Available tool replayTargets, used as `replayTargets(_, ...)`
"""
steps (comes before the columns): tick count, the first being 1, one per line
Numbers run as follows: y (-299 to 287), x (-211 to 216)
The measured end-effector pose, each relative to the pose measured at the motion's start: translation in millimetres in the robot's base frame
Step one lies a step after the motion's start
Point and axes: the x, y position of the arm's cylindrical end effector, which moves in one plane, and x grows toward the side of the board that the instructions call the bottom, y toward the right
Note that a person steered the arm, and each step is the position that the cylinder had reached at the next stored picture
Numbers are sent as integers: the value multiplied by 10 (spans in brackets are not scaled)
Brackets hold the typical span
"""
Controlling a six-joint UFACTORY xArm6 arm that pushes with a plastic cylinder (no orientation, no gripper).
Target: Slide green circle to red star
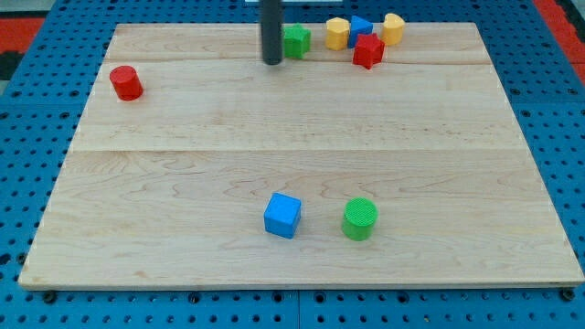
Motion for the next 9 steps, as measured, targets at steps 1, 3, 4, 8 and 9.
replayTargets(1,-402,-302)
replayTargets(3,700,250)
replayTargets(4,1212,1166)
replayTargets(8,1596,2929)
replayTargets(9,1453,2479)
